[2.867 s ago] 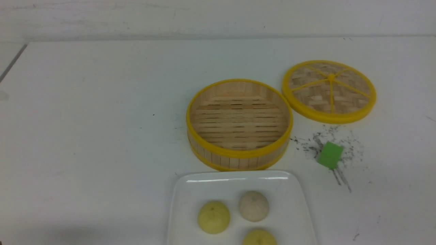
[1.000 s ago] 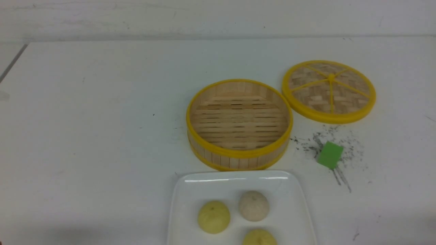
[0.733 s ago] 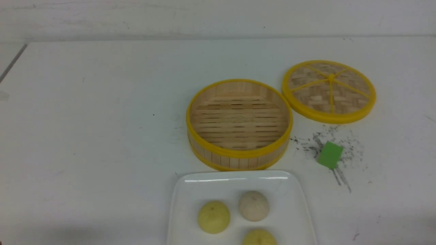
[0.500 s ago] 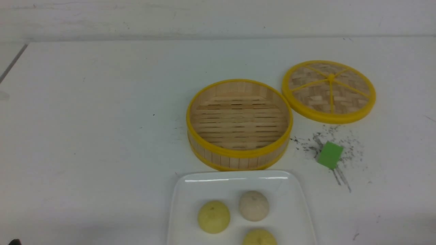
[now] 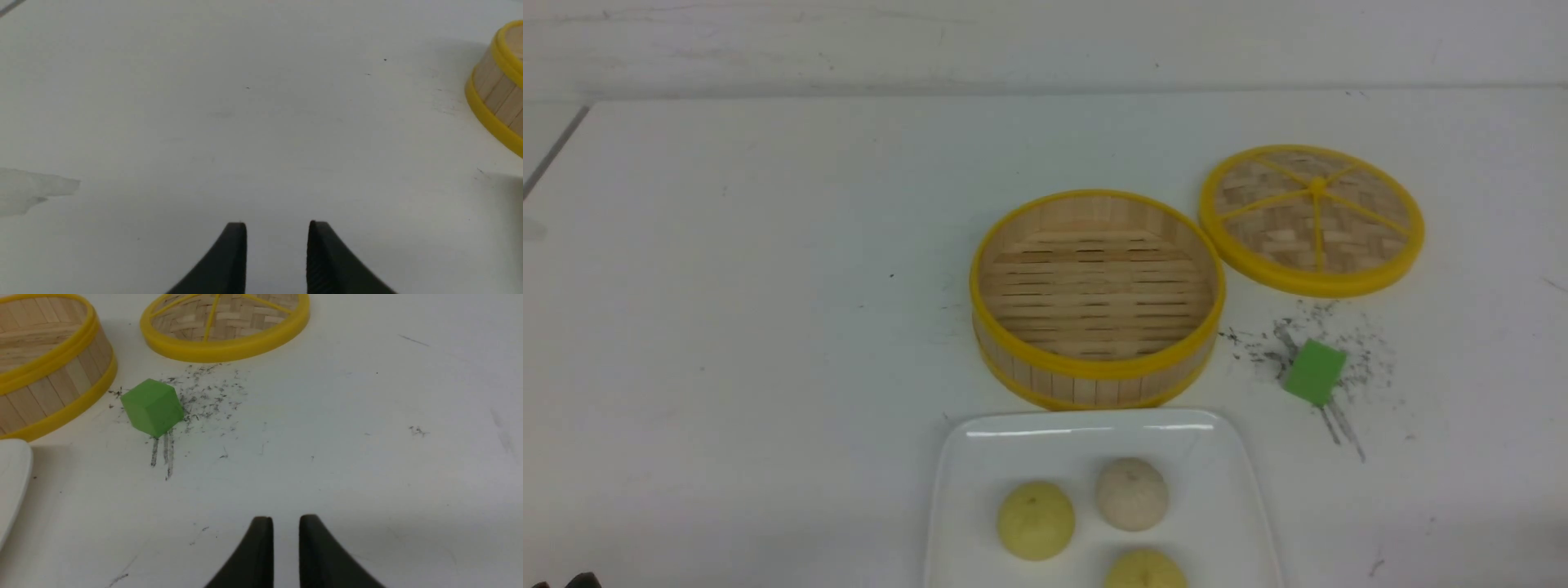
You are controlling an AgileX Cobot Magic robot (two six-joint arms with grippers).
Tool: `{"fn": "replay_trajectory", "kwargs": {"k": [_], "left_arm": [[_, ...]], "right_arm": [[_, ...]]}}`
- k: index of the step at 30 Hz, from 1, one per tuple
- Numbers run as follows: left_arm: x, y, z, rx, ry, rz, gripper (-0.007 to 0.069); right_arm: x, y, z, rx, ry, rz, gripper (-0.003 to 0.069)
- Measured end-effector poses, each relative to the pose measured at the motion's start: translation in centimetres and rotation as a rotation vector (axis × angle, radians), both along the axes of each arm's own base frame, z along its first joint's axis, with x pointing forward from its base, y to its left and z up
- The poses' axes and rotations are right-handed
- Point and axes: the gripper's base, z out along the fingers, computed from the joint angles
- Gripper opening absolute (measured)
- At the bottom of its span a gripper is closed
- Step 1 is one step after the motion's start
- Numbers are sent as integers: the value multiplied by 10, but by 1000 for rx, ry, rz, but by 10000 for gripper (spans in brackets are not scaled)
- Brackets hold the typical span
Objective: Put the steamed buns into the plate on the white tablecloth.
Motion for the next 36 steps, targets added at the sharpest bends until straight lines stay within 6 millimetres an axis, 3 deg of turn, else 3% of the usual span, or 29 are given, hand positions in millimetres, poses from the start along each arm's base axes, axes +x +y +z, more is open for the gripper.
{"fn": "replay_trajectory", "kwargs": {"k": [8,36], "left_arm": [[-1,3,-1,-77,8,62,240],[-1,4,-1,-89,6,80,240]], "right_arm": [[0,0,0,0,0,0,129],[0,0,0,0,0,0,166]]}}
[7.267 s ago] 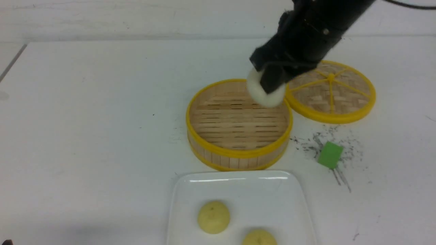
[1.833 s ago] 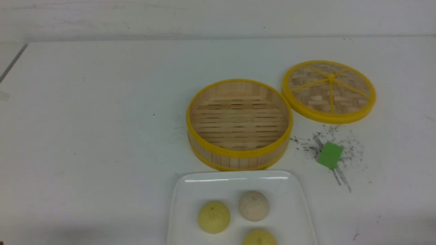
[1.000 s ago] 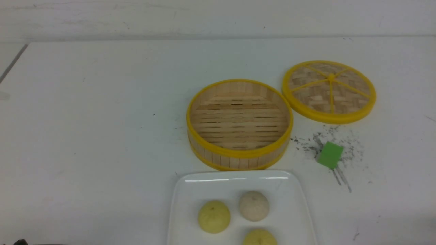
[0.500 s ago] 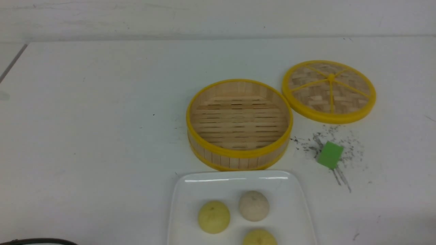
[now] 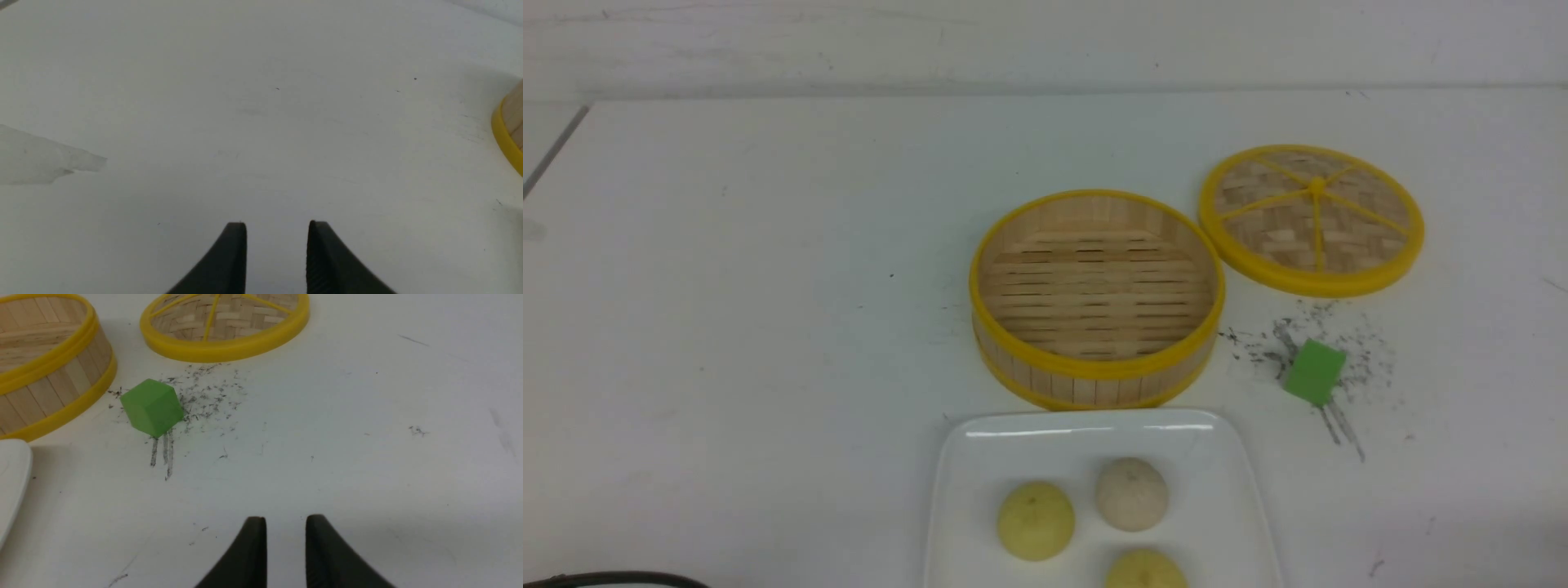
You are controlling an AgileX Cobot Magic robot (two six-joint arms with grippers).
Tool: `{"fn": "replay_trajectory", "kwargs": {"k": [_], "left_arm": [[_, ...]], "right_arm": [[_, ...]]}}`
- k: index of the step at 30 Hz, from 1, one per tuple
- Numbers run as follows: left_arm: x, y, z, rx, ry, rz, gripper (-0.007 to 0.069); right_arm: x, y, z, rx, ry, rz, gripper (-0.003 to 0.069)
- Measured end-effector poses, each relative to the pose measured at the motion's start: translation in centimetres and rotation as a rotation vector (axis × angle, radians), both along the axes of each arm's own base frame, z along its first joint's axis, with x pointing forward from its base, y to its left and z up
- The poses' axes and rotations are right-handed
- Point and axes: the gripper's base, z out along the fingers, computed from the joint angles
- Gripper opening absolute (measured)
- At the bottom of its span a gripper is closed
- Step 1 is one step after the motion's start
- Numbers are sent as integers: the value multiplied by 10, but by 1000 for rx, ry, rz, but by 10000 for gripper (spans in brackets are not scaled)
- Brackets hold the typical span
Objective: Put the steamed buns into the plate on the white tablecloth.
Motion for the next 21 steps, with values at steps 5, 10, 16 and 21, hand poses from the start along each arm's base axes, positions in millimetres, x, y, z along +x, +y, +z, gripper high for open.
{"fn": "replay_trajectory", "kwargs": {"k": [5,10,16,21], "left_arm": [[0,0,0,0,0,0,240],[0,0,0,-1,0,0,240],[0,0,0,-1,0,0,240],[0,0,0,-1,0,0,240]], "right_arm": [[0,0,0,0,0,0,174],[0,0,0,0,0,0,181],[0,0,0,0,0,0,191],[0,0,0,0,0,0,199]]}}
